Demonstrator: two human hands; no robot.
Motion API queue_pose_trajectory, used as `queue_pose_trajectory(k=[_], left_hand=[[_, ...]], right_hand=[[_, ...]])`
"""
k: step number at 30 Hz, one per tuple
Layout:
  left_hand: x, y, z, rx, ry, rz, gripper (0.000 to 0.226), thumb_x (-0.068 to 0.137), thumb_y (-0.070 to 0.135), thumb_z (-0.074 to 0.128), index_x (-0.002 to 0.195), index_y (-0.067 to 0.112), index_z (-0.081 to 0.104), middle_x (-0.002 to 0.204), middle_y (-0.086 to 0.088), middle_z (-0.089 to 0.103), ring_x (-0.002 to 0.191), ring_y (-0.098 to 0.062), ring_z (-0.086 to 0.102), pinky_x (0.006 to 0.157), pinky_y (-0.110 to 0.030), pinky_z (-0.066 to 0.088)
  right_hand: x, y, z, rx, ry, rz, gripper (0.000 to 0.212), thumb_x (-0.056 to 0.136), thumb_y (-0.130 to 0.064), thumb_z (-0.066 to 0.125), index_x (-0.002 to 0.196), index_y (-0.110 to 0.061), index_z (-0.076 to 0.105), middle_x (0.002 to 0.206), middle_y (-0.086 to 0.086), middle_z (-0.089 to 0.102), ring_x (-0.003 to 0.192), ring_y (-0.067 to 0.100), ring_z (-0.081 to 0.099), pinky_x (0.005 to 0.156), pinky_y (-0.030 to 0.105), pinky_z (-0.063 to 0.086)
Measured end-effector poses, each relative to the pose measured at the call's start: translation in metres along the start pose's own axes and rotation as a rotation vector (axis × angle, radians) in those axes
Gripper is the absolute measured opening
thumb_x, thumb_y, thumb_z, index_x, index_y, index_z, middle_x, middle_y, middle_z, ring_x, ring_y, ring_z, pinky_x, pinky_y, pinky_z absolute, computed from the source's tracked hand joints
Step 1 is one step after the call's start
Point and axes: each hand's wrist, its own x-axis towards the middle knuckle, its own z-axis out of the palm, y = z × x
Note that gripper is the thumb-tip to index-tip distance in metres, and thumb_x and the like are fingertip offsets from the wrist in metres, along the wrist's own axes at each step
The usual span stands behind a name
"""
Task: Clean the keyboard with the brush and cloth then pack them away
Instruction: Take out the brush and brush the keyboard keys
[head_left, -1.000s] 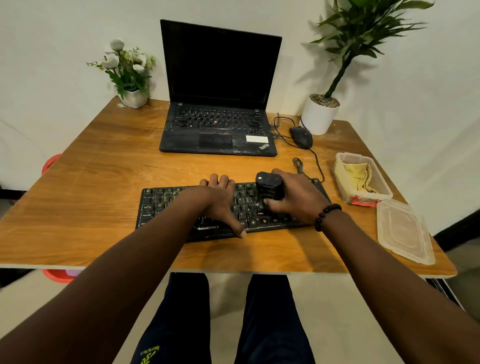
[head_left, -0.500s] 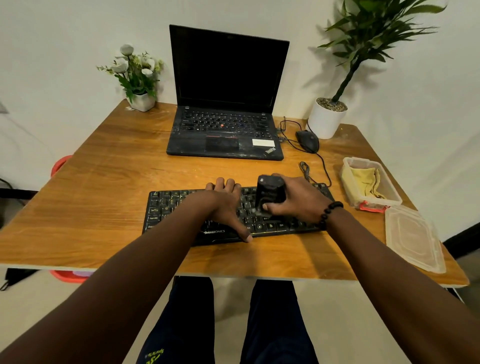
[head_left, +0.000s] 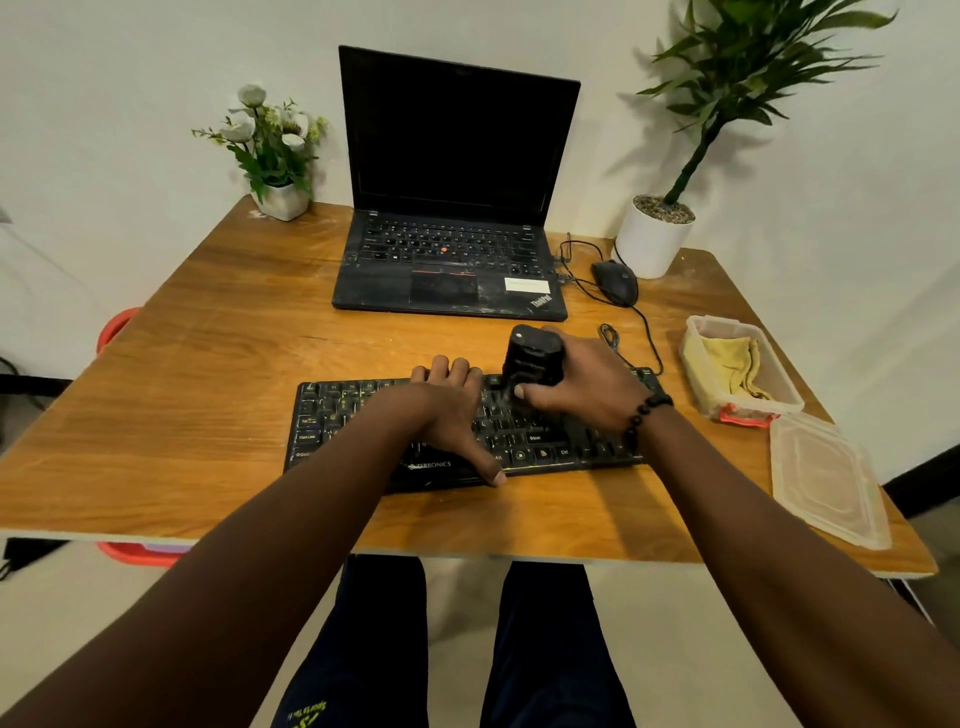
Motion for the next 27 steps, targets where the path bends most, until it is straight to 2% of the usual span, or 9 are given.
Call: queue_pose_trajectory(k=[2,6,8,11,13,15,18,22,27], left_hand=[[-0.001,-0.001,0.000,-0.005,0.012,0.000,0.132,0.058,0.085,0.068,0.154,0.014,0.010,0.154,-0.003,0.015,0.139,-0.032,0.016,0.114,-0.051,0.022],[-0.001,0.001,-0.001,0.005,0.005,0.000,0.131,0.059,0.085,0.068,0.153,0.013,0.013,0.152,-0.005,0.018,0.136,-0.030,0.019,0.112,-0.049,0.024],[-0.002,0.002,-0.002,0.006,0.012,-0.001,0.128,0.059,0.084,0.069,0.151,0.013,0.017,0.149,-0.005,0.021,0.134,-0.029,0.021,0.111,-0.048,0.025],[-0.004,0.002,-0.003,-0.007,0.017,-0.003,0.126,0.060,0.082,0.070,0.151,0.013,0.017,0.150,-0.005,0.020,0.135,-0.030,0.020,0.112,-0.049,0.025],[-0.004,0.002,-0.003,-0.006,0.007,-0.002,0.127,0.060,0.083,0.069,0.152,0.013,0.016,0.151,-0.005,0.019,0.135,-0.031,0.019,0.112,-0.049,0.024],[-0.003,0.002,-0.002,0.000,0.008,-0.001,0.130,0.059,0.084,0.069,0.153,0.013,0.014,0.152,-0.005,0.018,0.136,-0.031,0.019,0.113,-0.050,0.024],[-0.002,0.001,-0.001,-0.010,0.010,-0.001,0.132,0.058,0.085,0.068,0.154,0.014,0.011,0.153,-0.004,0.017,0.137,-0.031,0.017,0.114,-0.051,0.022],[0.001,-0.002,0.001,-0.017,0.016,0.004,0.136,0.056,0.086,0.068,0.155,0.015,0.008,0.153,-0.004,0.017,0.138,-0.032,0.017,0.115,-0.051,0.022],[0.005,-0.005,0.006,-0.024,0.028,0.012,0.139,0.055,0.089,0.066,0.156,0.016,0.006,0.154,-0.003,0.015,0.138,-0.032,0.015,0.116,-0.052,0.021]], right_hand=[[-0.004,-0.002,0.002,0.007,-0.079,-0.004,0.048,0.077,-0.027,0.077,0.118,-0.020,0.053,0.105,-0.006,0.065,0.094,0.008,0.061,0.072,0.015,0.049],[0.007,-0.006,0.007,-0.154,0.047,0.000,0.042,0.077,-0.023,0.076,0.111,-0.016,0.052,0.099,0.000,0.065,0.090,0.014,0.061,0.066,0.018,0.044],[0.008,-0.007,0.007,-0.120,0.041,-0.024,0.044,0.077,-0.024,0.077,0.112,-0.016,0.053,0.098,-0.002,0.065,0.089,0.013,0.061,0.063,0.015,0.044],[0.005,-0.005,0.005,-0.077,-0.052,-0.018,0.048,0.076,-0.025,0.077,0.117,-0.017,0.054,0.102,-0.004,0.066,0.092,0.011,0.063,0.072,0.020,0.052],[0.010,-0.005,0.004,-0.157,-0.021,-0.009,0.046,0.077,-0.024,0.077,0.116,-0.015,0.054,0.104,-0.001,0.066,0.095,0.015,0.062,0.074,0.025,0.052],[0.014,-0.006,0.003,-0.209,0.044,-0.031,0.044,0.077,-0.025,0.077,0.112,-0.016,0.053,0.102,-0.001,0.064,0.095,0.015,0.061,0.068,0.019,0.046],[0.012,-0.005,0.003,-0.057,-0.007,-0.022,0.052,0.076,-0.026,0.078,0.121,-0.018,0.053,0.102,-0.006,0.063,0.095,0.009,0.060,0.066,0.009,0.042],[0.016,-0.002,0.005,-0.212,0.068,0.003,0.049,0.077,-0.025,0.077,0.118,-0.015,0.052,0.110,0.004,0.066,0.100,0.017,0.061,0.071,0.019,0.043],[0.015,0.000,0.005,-0.021,-0.033,0.041,0.056,0.076,-0.029,0.078,0.124,-0.017,0.052,0.109,-0.003,0.064,0.094,0.009,0.059,0.068,0.012,0.045]])
